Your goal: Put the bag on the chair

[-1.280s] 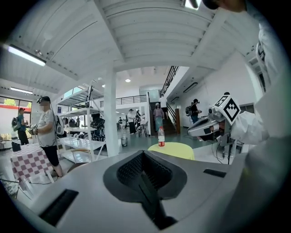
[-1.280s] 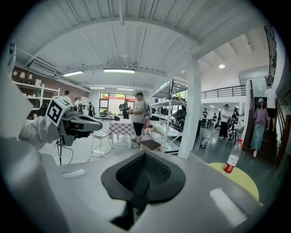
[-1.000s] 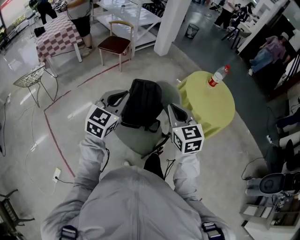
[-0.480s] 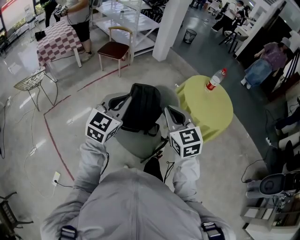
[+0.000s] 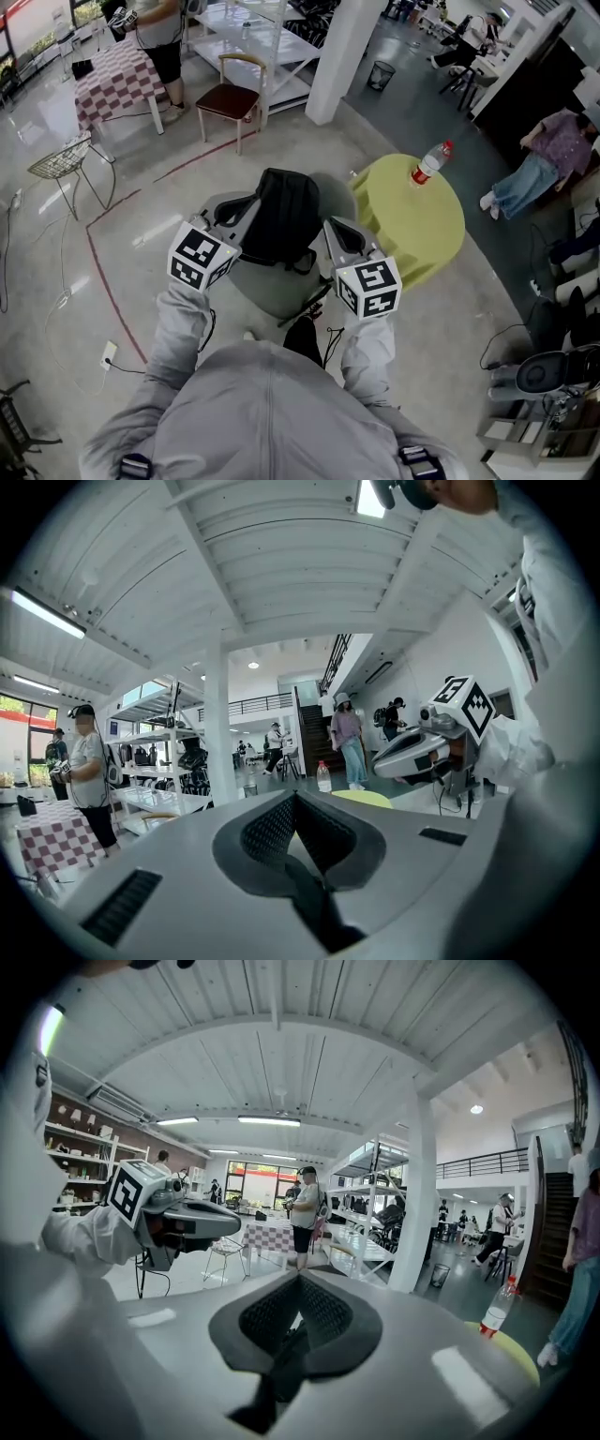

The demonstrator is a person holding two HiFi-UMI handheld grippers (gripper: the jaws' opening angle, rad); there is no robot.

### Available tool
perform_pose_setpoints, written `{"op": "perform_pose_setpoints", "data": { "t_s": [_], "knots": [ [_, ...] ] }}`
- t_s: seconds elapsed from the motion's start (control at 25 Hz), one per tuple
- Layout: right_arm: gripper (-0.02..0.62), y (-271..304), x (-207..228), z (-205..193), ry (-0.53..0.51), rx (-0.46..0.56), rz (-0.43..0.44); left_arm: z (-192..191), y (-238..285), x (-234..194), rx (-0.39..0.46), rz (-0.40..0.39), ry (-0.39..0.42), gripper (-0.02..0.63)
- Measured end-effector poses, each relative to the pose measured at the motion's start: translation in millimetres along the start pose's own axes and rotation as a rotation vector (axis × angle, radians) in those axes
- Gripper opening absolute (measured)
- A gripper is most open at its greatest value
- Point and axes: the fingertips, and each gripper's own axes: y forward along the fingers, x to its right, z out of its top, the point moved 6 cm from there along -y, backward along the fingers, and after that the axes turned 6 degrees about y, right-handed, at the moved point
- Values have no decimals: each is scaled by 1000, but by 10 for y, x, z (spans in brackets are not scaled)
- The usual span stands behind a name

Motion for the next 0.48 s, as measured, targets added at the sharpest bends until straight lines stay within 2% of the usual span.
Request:
{"op": "perform_pose_setpoints", "data": {
  "t_s": [0.24,0.48],
  "knots": [
    [9,30,53,-1,-2,4,16,-7,27,30,-16,18,18,6],
    [9,88,79,-19,3,6,23,-61,81,48,-19,6,-10,6]
  ]
}}
